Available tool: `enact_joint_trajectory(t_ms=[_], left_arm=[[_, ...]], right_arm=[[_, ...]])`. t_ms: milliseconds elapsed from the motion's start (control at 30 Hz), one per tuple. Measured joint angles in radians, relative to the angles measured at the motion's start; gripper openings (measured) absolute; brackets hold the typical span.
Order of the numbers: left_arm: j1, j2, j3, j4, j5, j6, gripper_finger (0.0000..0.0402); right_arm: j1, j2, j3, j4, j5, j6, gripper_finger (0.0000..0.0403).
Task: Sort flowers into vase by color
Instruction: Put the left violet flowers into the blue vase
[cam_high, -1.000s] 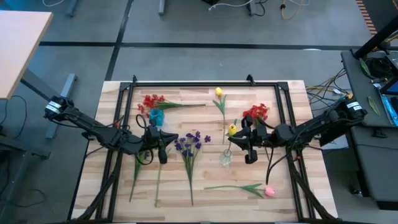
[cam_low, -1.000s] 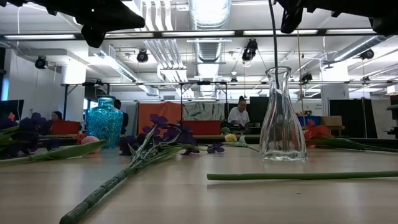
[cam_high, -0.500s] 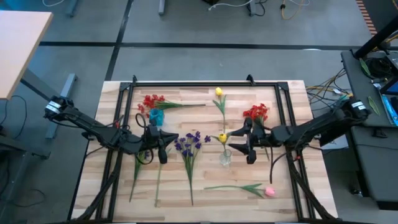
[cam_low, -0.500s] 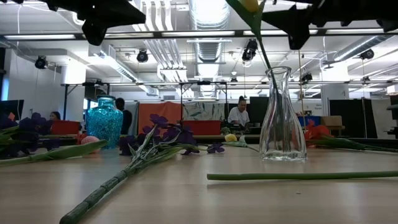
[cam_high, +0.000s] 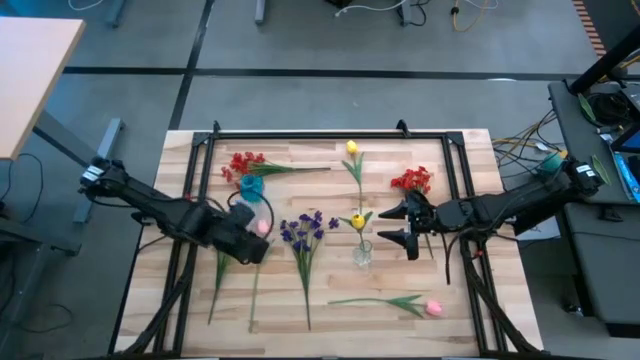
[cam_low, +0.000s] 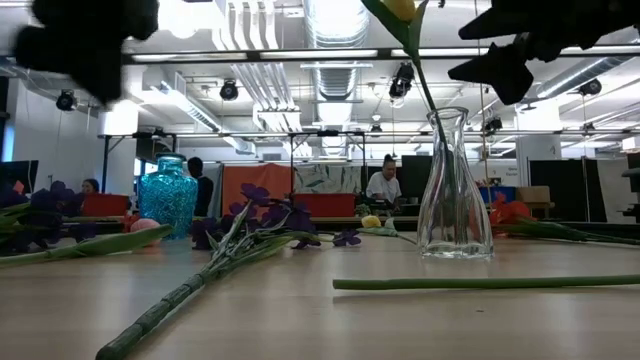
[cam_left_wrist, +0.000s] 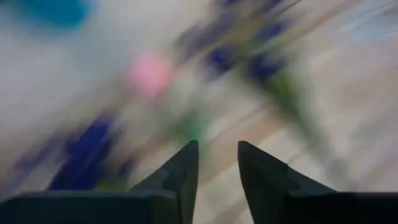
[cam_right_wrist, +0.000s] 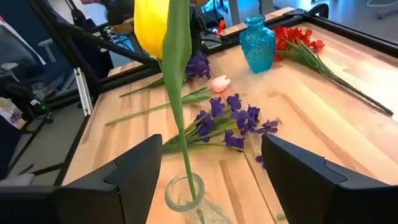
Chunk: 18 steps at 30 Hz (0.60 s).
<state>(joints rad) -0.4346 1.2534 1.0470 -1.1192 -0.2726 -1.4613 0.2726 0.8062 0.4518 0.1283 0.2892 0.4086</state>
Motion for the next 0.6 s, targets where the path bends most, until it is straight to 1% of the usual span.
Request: enact_joint_trajectory(t_ms=[33, 100, 167, 233, 333, 433, 600], left_arm=[[-0.004, 0.04, 0.033, -0.101, 0.061, -0.065, 0.0107], [-0.011, 0.121, 0.084, -0.252, 0.176, -0.112, 0.0116], [-0.026, 0.197, 0.116, -0.343, 0.234, -0.101, 0.0125], [-0.04, 0.259, 0.125, -0.381, 0.272, -0.095, 0.0137], [-0.061, 0.318, 0.109, -0.338, 0.341, -0.056, 0.0161], [-0.087, 0.342, 0.06, -0.241, 0.368, -0.046, 0.0181], [-0.127, 0.31, -0.047, -0.044, 0.372, -0.138, 0.0183]], right_arm=[[0.0, 0.003, 0.002, 0.002, 0.0, -0.003, 0.0264], [0.0, 0.008, 0.009, 0.004, -0.001, -0.015, 0.0263], [0.0, 0.01, 0.015, 0.001, 0.0, -0.031, 0.0263], [0.0, 0.013, 0.023, 0.007, -0.001, -0.042, 0.0265], [0.0, 0.015, 0.029, 0.003, -0.001, -0.061, 0.0267], [0.002, 0.014, 0.031, 0.003, -0.002, -0.069, 0.0266], [0.003, 0.015, 0.032, 0.002, -0.028, -0.069, 0.0266]])
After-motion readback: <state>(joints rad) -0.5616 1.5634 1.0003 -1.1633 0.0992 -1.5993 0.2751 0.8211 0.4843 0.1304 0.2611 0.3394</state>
